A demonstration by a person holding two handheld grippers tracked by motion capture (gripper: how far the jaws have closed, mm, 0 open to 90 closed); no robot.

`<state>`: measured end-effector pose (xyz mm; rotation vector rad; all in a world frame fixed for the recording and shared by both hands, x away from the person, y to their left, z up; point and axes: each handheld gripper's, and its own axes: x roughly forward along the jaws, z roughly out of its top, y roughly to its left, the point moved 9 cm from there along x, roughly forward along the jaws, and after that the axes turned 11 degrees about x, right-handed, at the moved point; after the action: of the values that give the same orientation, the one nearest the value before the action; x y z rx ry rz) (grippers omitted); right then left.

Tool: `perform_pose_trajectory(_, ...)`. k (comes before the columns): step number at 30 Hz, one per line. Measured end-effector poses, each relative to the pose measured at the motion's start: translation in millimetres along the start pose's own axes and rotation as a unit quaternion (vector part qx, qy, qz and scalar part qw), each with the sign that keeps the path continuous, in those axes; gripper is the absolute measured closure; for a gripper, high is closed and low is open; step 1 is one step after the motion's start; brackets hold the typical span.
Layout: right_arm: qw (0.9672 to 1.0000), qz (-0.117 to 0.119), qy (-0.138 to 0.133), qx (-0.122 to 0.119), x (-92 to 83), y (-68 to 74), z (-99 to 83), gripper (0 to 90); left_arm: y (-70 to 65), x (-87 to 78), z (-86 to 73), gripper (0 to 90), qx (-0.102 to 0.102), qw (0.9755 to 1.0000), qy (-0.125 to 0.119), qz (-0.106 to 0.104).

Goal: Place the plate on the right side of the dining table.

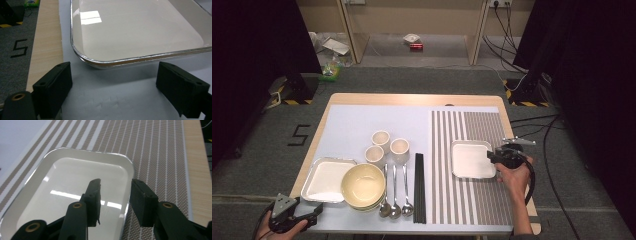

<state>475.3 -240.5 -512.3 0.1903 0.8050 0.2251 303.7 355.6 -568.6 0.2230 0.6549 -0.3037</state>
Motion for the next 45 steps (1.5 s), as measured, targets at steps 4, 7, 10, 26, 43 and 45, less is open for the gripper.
perform_pose_trajectory(4,0.9999,0.007,0.004,-0.013,-1.8,9.3,-2.1,58.7,0.0,0.0,0.0,12.2,-0.001,1.0,-0.001,0.0)
perform_pose_trajectory(7,0.9997,0.012,0.004,-0.021,-2.0,16.3,-2.9,57.4,0.0,0.0,0.0,12.2,-0.001,1.0,-0.001,0.0)
perform_pose_trajectory(10,0.9994,0.015,0.009,-0.031,-2.6,22.5,-5.0,55.5,0.0,0.0,0.1,12.2,-0.002,1.0,-0.001,0.0)
perform_pose_trajectory(26,0.9964,0.046,0.01,-0.07,-16.7,65.2,-16.7,43.8,-0.2,0.3,0.1,12.0,-0.003,1.0,-0.002,0.002)
perform_pose_trajectory(43,0.9944,0.07,0.004,-0.08,-23.9,97.4,-14.3,42.1,-0.2,0.3,0.0,12.0,-0.002,1.0,-0.004,0.002)
perform_pose_trajectory(45,0.9941,0.074,0.007,-0.08,-23.6,102.3,-15.2,41.9,-0.2,0.3,0.0,12.0,-0.002,1.0,-0.003,0.002)
